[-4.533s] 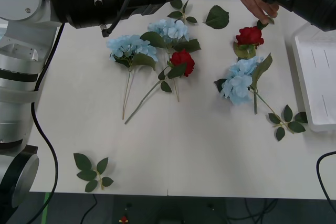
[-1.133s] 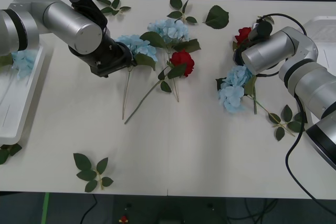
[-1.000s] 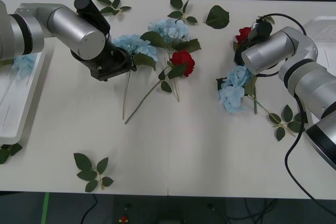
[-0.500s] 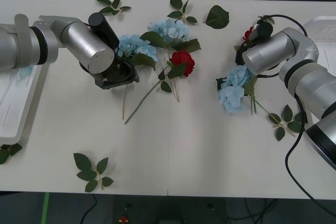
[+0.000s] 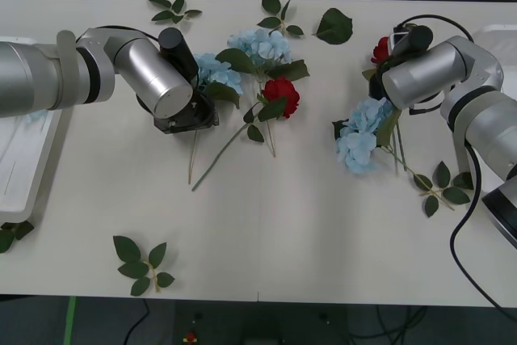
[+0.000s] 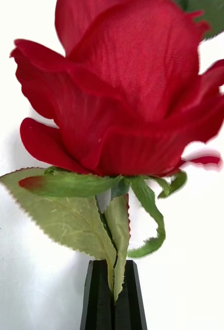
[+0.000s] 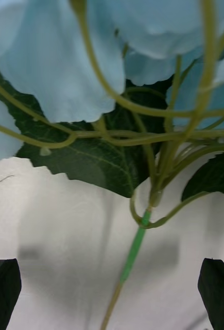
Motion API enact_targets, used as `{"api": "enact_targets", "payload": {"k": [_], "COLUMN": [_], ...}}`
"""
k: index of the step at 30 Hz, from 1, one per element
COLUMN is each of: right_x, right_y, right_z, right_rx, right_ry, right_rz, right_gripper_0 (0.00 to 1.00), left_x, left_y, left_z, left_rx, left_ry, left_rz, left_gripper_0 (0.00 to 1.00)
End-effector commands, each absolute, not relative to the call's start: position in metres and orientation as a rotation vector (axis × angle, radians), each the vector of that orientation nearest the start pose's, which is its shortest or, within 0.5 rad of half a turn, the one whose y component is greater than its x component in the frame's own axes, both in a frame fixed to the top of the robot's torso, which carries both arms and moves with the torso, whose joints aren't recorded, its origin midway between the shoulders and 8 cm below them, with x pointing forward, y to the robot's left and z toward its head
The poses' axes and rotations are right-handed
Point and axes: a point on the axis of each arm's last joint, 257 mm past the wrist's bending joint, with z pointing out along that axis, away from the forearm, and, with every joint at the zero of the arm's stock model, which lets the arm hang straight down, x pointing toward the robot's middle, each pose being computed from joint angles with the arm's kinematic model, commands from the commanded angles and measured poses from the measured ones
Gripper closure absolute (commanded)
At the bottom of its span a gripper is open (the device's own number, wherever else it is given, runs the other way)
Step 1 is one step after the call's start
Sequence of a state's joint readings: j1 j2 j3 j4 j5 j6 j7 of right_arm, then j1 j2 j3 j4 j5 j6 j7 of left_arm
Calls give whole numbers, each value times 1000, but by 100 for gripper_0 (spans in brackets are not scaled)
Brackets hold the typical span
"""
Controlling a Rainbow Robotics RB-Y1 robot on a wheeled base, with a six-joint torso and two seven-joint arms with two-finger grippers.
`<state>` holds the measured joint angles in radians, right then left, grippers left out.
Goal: Place the red flowers into the right box and the blue flowers into the left box. If a person shows an open palm, hand one flower to the person first, then continue sorting.
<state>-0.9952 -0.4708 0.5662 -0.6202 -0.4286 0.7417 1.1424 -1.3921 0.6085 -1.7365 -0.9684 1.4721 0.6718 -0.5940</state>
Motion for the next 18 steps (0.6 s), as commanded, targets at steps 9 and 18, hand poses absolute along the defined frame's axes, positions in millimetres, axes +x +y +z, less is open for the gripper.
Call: {"api": "enact_targets", "payload": {"k": [9, 18], "right_x": [707, 693], "right_y": [-296, -293], "right_z": [-105, -15], "right_rx": [-74, -180], "right_ry": [2137, 1878], "right_rz": [-65, 12], "right_gripper_0": [100, 100], "left_x": [617, 618], "left_y": [161, 162], "left_z": [-276, -276], "left_rx": [-1, 16], "left_ry": [2573, 2567], "left_rz": [-27, -16], "left_gripper_0": [16, 100]}}
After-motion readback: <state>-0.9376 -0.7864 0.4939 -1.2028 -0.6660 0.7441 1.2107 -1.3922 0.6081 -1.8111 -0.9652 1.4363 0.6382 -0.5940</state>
